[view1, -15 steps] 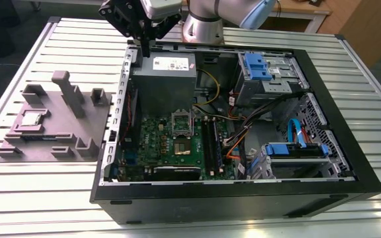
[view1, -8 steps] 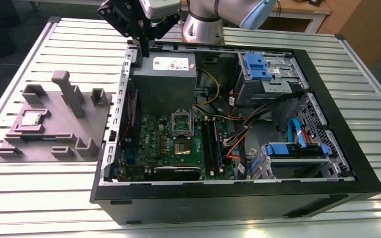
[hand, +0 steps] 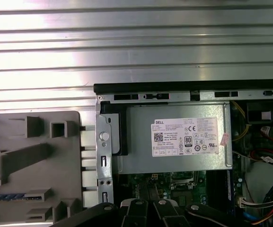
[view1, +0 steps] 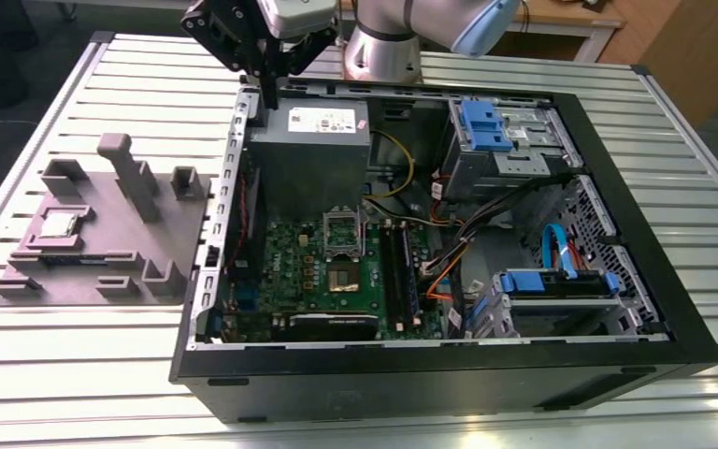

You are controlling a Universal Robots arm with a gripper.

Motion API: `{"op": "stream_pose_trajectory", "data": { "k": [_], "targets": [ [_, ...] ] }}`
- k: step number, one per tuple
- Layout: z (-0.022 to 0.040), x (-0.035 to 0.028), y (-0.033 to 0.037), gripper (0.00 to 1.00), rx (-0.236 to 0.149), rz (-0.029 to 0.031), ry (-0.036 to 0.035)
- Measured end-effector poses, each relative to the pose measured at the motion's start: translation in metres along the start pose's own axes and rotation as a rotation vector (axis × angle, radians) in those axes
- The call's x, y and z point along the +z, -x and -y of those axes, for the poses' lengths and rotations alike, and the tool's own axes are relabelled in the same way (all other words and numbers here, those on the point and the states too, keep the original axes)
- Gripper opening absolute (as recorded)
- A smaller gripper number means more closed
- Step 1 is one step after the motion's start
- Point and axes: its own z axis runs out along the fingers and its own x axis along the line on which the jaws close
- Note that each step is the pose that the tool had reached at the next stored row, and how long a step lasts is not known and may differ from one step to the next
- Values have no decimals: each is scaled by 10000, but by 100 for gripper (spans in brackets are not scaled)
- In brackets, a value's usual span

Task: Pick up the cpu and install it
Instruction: 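Reach for the cpu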

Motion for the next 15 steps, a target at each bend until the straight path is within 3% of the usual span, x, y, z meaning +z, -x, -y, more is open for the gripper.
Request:
{"op": "stream_pose_trajectory", "data": {
  "k": [15],
  "targets": [
    [3, 9, -43, 10, -5, -9, -2]
  ]
}}
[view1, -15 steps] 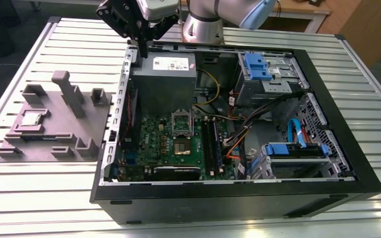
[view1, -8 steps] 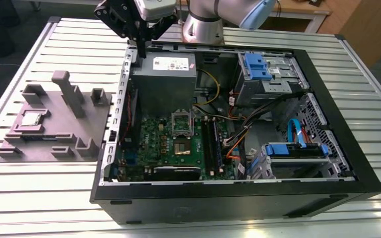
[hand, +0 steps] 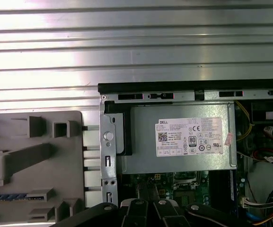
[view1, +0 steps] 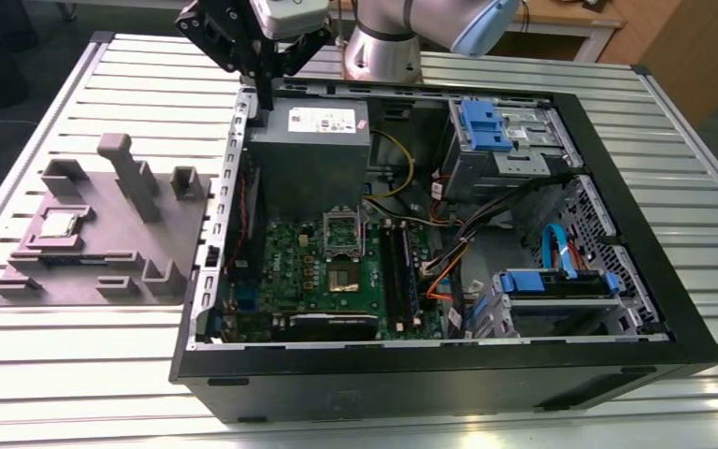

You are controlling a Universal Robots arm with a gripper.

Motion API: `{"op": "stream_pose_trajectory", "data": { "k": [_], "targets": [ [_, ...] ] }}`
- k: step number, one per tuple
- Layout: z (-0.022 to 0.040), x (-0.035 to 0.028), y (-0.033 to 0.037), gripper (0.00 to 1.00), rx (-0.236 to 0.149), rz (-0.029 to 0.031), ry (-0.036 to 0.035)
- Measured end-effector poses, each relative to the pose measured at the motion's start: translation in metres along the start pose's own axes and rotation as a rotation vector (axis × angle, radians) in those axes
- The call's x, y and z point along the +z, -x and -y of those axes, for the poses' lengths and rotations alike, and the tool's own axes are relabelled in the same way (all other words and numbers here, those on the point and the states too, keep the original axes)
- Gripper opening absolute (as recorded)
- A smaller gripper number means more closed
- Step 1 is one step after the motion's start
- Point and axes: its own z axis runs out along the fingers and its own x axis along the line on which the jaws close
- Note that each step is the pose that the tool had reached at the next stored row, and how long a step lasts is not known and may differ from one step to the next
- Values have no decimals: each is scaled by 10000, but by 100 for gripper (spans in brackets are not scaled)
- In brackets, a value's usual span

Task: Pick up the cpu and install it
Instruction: 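Reach for the cpu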

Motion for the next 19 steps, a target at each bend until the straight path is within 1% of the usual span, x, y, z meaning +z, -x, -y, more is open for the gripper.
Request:
{"op": "stream_pose_trajectory", "data": {
  "k": [11, 13, 19],
  "targets": [
    [1, 4, -21, 10, -2, -1, 1],
    [4, 14, -56, 10, -9, -5, 1],
    [4, 14, -63, 10, -11, -6, 0]
  ]
}}
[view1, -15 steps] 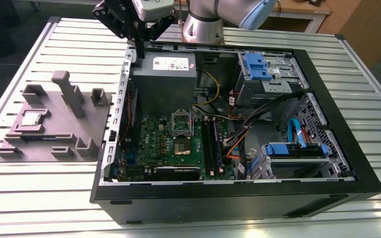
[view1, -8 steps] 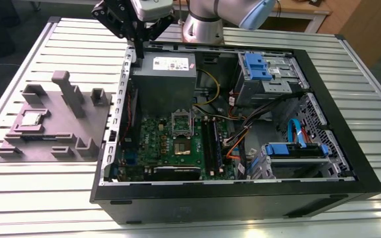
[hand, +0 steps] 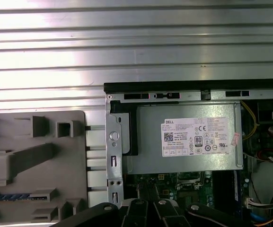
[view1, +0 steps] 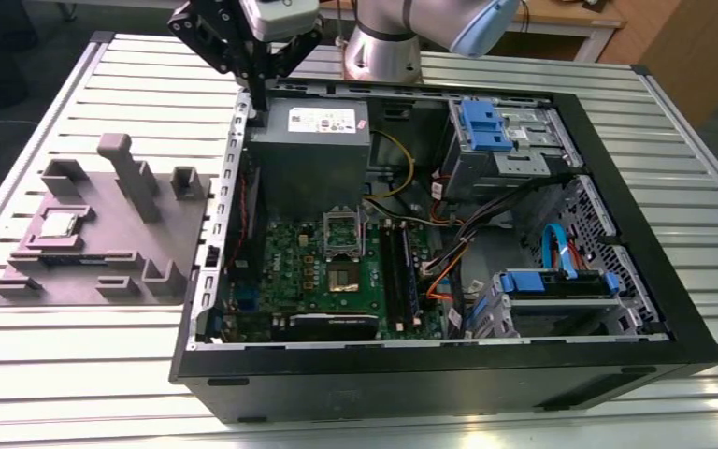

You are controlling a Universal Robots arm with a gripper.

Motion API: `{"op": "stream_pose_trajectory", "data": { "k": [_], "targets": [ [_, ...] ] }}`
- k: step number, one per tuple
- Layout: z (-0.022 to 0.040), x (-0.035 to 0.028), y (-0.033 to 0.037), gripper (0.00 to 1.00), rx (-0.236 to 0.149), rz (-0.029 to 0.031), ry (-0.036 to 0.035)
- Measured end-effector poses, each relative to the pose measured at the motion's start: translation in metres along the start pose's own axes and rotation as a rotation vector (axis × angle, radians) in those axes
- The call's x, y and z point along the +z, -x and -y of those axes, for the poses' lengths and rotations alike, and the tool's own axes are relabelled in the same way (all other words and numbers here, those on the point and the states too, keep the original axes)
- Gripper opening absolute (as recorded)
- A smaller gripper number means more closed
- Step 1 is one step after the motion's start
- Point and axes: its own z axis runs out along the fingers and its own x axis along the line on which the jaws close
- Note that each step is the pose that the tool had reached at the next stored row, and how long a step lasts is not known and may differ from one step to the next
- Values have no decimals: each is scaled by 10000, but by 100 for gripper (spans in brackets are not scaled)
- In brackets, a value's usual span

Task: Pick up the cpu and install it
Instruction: 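Reach for the cpu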

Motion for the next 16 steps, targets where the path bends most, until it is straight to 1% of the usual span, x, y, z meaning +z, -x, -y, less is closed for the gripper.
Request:
{"op": "stream_pose_trajectory", "data": {
  "k": [2, 16],
  "targets": [
    [1, 4, -22, 10, -4, -1, 0],
    [4, 10, -55, 10, -9, -2, 0]
  ]
}}
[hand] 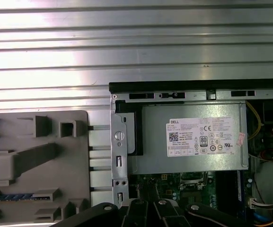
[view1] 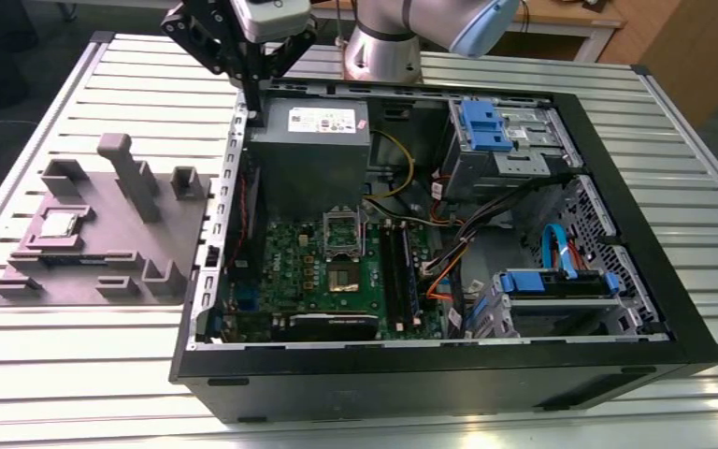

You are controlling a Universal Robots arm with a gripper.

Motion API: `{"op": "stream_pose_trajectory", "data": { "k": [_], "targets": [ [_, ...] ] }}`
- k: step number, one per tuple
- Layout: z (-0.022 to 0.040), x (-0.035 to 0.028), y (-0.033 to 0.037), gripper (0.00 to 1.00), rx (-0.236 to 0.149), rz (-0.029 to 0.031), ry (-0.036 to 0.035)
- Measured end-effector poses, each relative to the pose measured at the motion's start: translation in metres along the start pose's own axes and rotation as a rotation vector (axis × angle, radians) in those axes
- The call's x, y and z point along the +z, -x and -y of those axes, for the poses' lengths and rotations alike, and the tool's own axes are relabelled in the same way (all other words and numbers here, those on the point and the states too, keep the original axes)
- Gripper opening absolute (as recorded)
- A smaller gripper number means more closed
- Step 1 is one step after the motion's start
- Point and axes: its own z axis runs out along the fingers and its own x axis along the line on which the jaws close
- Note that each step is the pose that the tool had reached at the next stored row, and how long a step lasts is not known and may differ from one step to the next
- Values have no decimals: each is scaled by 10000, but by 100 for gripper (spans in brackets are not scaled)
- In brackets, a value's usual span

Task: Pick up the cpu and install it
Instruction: 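Reach for the cpu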

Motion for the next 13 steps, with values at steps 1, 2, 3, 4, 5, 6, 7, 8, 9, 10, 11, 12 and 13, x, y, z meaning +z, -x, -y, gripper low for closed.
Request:
{"op": "stream_pose_trajectory", "data": {
  "k": [1, 2, 3, 4, 5, 6, 7, 8, 9, 10, 11, 12, 13],
  "targets": [
    [0, 1, -4, 10, -1, 0, 0],
    [0, 1, -6, 10, -1, 0, 0],
    [0, 2, -7, 10, -1, 0, 0],
    [0, 2, -8, 10, -2, -1, 0],
    [1, 2, -10, 10, -2, -1, 0],
    [1, 2, -12, 10, -2, -1, 0],
    [1, 3, -16, 10, -2, -1, 0],
    [1, 3, -20, 10, -1, -1, 0],
    [1, 3, -23, 10, -3, 0, 1],
    [2, 3, -27, 10, -3, -1, 1],
    [2, 3, -31, 10, -3, -1, 0],
    [2, 3, -35, 10, -3, -1, 0],
    [2, 4, -39, 10, -4, -1, 1]
  ]
}}
